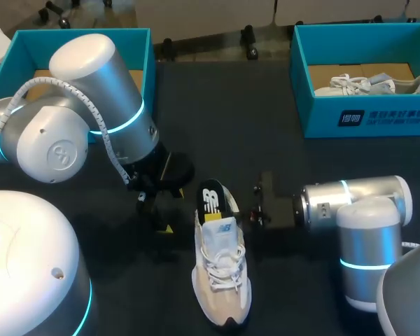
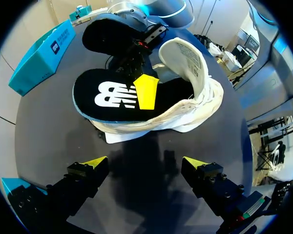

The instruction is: Take the shoe out of the shoebox, open the shoe tongue, remove and reinsert the insole, then place the shoe into the shoebox

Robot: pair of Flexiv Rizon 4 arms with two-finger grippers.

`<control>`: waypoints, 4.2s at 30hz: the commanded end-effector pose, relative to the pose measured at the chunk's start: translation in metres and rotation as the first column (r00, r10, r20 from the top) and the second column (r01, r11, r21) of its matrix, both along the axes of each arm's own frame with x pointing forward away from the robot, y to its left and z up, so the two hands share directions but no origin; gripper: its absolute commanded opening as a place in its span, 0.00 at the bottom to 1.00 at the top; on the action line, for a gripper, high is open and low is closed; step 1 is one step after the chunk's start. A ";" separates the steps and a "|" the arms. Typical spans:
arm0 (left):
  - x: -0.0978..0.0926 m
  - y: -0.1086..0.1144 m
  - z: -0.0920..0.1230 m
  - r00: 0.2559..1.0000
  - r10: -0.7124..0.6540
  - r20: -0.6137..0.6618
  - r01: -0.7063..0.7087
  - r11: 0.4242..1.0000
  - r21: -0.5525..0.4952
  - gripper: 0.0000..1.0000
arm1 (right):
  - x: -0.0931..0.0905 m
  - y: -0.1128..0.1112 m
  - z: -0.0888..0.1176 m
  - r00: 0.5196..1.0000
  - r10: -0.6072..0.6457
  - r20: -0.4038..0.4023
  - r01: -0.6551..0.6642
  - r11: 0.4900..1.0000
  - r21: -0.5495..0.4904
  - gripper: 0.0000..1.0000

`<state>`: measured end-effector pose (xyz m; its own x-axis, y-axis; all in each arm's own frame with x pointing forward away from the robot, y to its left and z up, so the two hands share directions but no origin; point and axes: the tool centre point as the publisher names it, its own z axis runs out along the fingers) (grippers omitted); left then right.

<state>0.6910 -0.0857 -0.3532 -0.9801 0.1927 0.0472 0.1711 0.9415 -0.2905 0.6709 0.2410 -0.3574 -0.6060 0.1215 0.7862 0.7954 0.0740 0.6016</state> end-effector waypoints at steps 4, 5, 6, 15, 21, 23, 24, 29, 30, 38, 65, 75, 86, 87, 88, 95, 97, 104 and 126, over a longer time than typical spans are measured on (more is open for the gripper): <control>-0.001 0.000 0.001 1.000 0.000 0.002 0.000 1.000 0.003 1.00 | -0.002 0.003 0.005 1.000 -0.017 0.024 0.017 1.000 -0.012 0.40; -0.001 0.000 0.001 1.000 0.000 0.002 0.000 1.000 0.003 1.00 | -0.001 0.003 0.008 0.999 -0.018 0.035 0.018 1.000 -0.017 0.42; -0.001 0.000 0.001 1.000 0.000 0.002 0.000 1.000 0.003 1.00 | 0.000 0.003 0.011 0.999 -0.016 0.047 0.017 1.000 -0.024 0.44; -0.001 0.000 0.001 1.000 0.000 0.002 0.000 1.000 0.003 1.00 | 0.013 0.002 0.030 0.995 -0.001 0.095 0.006 0.998 -0.056 0.40; -0.001 0.000 0.001 1.000 0.000 0.002 0.000 1.000 0.003 1.00 | 0.022 -0.002 0.029 0.994 -0.011 0.109 0.015 0.999 -0.038 0.25; -0.001 0.000 0.001 1.000 0.000 0.002 0.000 1.000 0.003 1.00 | 0.025 -0.004 0.026 0.995 -0.014 0.104 0.018 0.999 -0.032 0.14; -0.001 0.000 0.001 1.000 0.000 0.002 0.000 1.000 0.003 1.00 | 0.026 -0.004 0.025 0.995 -0.016 0.100 0.019 0.999 -0.026 0.02; -0.001 0.000 0.001 1.000 0.000 0.002 0.000 1.000 0.003 1.00 | 0.029 -0.005 0.016 0.998 -0.019 0.059 0.019 1.000 -0.002 0.00; -0.001 0.000 0.001 1.000 0.000 0.002 0.000 1.000 0.003 1.00 | 0.028 -0.005 0.014 0.998 -0.018 0.052 0.018 1.000 -0.001 0.00; -0.001 0.000 0.001 1.000 0.000 0.002 0.000 1.000 0.003 1.00 | 0.009 0.001 0.003 1.000 -0.013 -0.020 0.013 1.000 -0.001 0.00; -0.001 0.000 0.001 1.000 0.000 0.002 0.000 1.000 0.003 1.00 | 0.023 0.000 0.028 0.998 -0.022 0.059 0.026 0.998 -0.060 0.27; -0.001 0.000 0.001 1.000 0.000 0.002 0.000 1.000 0.003 1.00 | 0.026 -0.004 0.008 0.999 -0.028 0.018 0.029 0.999 -0.018 0.00; -0.001 0.000 0.001 1.000 0.000 0.002 0.000 1.000 0.003 1.00 | 0.002 0.004 0.000 0.999 -0.046 -0.023 0.046 0.999 -0.021 0.00; -0.001 0.000 0.001 1.000 0.000 0.002 0.000 1.000 0.003 1.00 | 0.002 0.004 0.002 0.999 -0.049 -0.017 0.049 0.998 -0.026 0.00; -0.001 0.000 0.001 1.000 0.000 0.002 0.000 1.000 0.003 1.00 | 0.002 0.006 0.007 0.999 -0.051 -0.004 0.051 0.998 -0.036 0.00; -0.001 0.000 0.001 1.000 0.000 0.002 0.000 1.000 0.003 1.00 | 0.007 0.007 0.032 0.997 -0.046 0.059 0.051 0.994 -0.092 0.60; -0.001 0.000 0.001 1.000 0.000 0.002 0.000 1.000 0.003 1.00 | 0.009 0.006 0.037 0.997 -0.041 0.073 0.049 0.993 -0.106 0.74; -0.001 0.000 0.001 1.000 0.000 0.002 0.000 1.000 0.003 1.00 | 0.019 0.001 0.052 0.994 -0.033 0.100 0.048 0.988 -0.146 0.98; -0.001 0.000 0.001 1.000 0.000 0.002 0.000 1.000 0.003 1.00 | 0.003 -0.037 0.078 0.993 -0.089 0.079 0.106 0.967 -0.234 0.95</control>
